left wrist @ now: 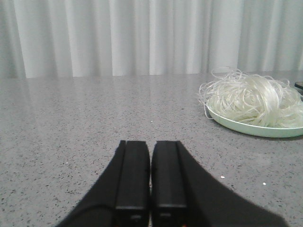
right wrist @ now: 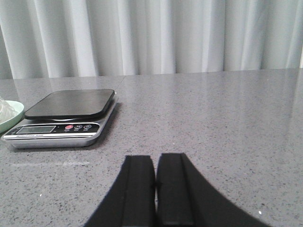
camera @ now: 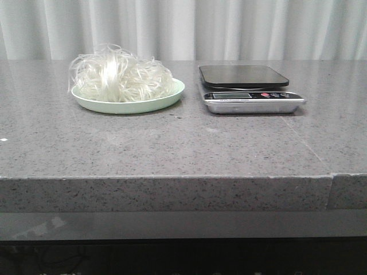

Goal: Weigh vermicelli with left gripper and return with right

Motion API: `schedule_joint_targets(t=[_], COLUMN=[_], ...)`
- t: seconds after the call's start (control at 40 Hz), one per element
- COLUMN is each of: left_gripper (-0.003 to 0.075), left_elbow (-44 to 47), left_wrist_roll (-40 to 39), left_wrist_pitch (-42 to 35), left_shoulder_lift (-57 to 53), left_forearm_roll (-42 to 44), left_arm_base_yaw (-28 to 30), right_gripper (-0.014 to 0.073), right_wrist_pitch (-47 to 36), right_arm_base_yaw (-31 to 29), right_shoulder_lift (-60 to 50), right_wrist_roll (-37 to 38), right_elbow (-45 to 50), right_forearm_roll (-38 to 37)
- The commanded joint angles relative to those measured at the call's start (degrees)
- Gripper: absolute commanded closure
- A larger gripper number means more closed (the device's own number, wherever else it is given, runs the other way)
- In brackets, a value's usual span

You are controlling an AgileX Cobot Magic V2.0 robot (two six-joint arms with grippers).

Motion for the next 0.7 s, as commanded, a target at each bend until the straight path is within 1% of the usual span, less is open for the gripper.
schedule_joint_targets(t=[0.0, 0.574, 0.674], left_gripper=[0.0565, 0.0565, 0.0565], left_elbow=[2.1, 2.1, 2.1], left_wrist_roll=[-0.7, -0.7, -0.7], left_wrist_pitch=[-4.6, -4.6, -4.6], left_shoulder_lift=[-1.3, -1.3, -1.3], left_forearm_roll=[-0.6, -0.6, -0.6], left_arm_base_yaw=[0.1, 0.1, 1.7], right_gripper=[0.0398, 0.0398, 0.0398], right_wrist_pitch=[-5.2, -5.2, -5.2], right_arm_base_yaw=[-0.3, -0.3, -0.3], right_shoulder_lift=[-0.9, -0.9, -0.9], right_wrist_roll=[-0.8, -0.8, -0.8], right_elbow=[-0.1, -0.1, -0.1], right_forearm_roll=[0.2, 0.2, 0.2])
